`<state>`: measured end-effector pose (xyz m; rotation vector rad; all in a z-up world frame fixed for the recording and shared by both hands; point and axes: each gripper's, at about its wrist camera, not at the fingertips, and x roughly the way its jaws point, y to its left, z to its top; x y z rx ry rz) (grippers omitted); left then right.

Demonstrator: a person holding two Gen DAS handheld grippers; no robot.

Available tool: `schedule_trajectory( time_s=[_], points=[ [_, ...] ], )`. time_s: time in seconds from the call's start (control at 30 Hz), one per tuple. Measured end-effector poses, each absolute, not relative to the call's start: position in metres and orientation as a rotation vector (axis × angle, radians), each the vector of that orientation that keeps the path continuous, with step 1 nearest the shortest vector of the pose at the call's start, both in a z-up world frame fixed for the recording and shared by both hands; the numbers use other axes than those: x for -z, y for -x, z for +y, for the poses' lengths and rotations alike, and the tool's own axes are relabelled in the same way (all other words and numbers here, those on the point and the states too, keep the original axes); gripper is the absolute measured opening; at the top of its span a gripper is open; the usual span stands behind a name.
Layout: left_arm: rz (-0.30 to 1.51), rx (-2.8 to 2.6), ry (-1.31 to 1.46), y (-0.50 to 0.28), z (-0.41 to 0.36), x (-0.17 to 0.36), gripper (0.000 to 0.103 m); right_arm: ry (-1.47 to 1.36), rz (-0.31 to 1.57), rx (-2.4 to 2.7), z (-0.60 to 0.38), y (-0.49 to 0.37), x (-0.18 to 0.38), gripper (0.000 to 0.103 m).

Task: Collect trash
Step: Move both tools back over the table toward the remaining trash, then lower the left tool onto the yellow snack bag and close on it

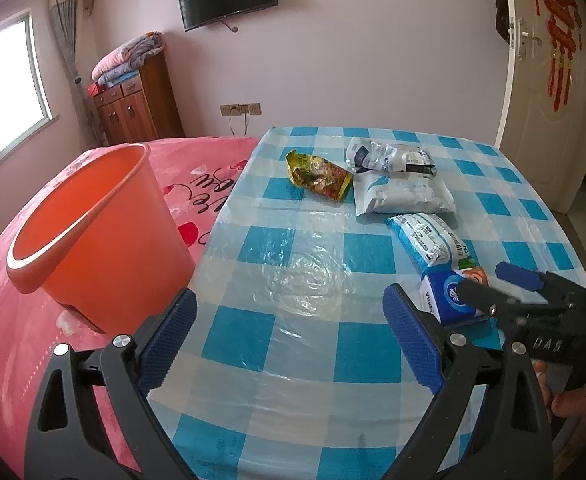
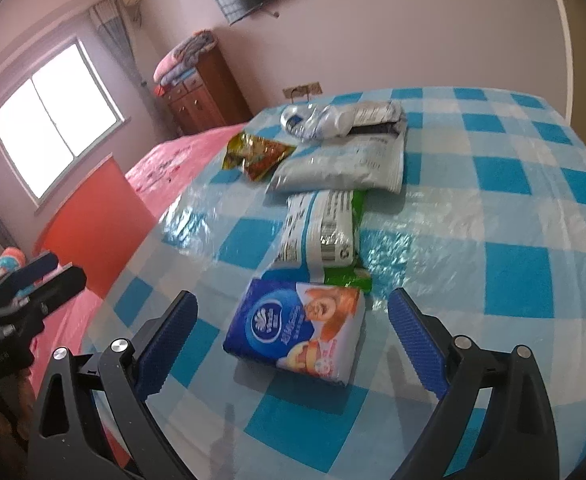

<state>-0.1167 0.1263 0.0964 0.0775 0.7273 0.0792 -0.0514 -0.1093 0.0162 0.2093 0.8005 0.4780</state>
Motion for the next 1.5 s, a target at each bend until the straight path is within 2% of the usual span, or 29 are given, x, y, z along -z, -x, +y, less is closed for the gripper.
schedule_trajectory(
  time_s=[0.43, 0.83, 1.5],
  points=[
    [0.773, -0.072, -0.045, 0.1, 0.125, -0.083, 0.095, -0.017, 0.858, -0.459, -0.089, 0.048, 0.0, 0.095],
    [0.795, -0.044, -0.01, 0.074, 0.115, -0.075, 0.095, -0.048, 0.886, -0.424, -0.111, 0.032, 0.003, 0.095],
    [0.804, -0.16, 0.407, -0.07, 0.134, -0.055, 0.095, -0.184, 0.863, -0.343, -0.18, 0.008, 0.003, 0.096]
  ],
)
